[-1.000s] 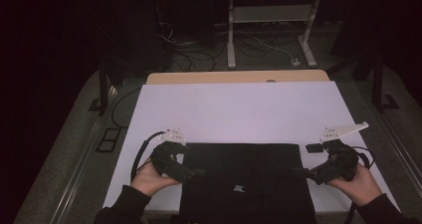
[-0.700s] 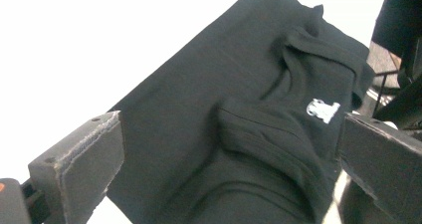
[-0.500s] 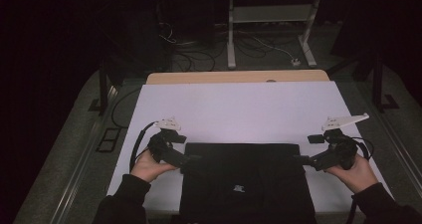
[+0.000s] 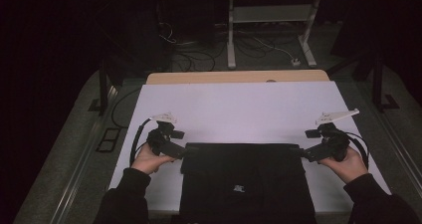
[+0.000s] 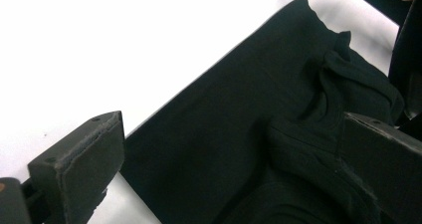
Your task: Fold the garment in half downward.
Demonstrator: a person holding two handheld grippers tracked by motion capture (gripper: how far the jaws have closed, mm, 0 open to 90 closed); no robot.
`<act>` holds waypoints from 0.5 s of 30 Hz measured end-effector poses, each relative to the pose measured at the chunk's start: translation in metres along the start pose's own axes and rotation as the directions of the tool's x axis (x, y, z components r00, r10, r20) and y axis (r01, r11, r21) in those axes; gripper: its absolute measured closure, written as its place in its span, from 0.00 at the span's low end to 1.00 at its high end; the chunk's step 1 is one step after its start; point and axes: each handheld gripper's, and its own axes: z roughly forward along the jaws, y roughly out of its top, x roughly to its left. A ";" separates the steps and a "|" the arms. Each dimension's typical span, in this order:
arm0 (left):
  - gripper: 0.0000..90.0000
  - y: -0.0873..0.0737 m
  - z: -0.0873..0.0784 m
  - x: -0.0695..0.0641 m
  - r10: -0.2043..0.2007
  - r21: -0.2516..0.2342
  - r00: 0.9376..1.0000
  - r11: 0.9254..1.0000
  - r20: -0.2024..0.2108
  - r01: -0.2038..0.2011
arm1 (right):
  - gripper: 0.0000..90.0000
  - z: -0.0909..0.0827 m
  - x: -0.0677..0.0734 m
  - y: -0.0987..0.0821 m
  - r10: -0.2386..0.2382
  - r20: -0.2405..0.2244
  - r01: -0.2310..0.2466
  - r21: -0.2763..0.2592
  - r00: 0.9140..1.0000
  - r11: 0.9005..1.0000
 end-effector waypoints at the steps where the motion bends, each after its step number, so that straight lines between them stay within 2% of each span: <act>1: 0.00 0.000 0.001 0.002 0.001 0.003 1.000 1.000 0.000 -0.001 | 0.00 0.001 -0.002 0.000 0.000 -0.003 0.000 0.003 1.000 1.000; 8: 0.00 -0.001 0.007 0.008 0.001 0.012 1.000 1.000 0.001 -0.001 | 0.00 0.007 -0.013 0.000 0.017 -0.006 -0.017 0.011 1.000 1.000; 15: 0.00 -0.004 0.013 0.018 -0.025 0.031 1.000 0.999 0.000 0.025 | 0.00 0.014 -0.024 -0.004 0.037 0.006 -0.037 0.037 0.999 0.999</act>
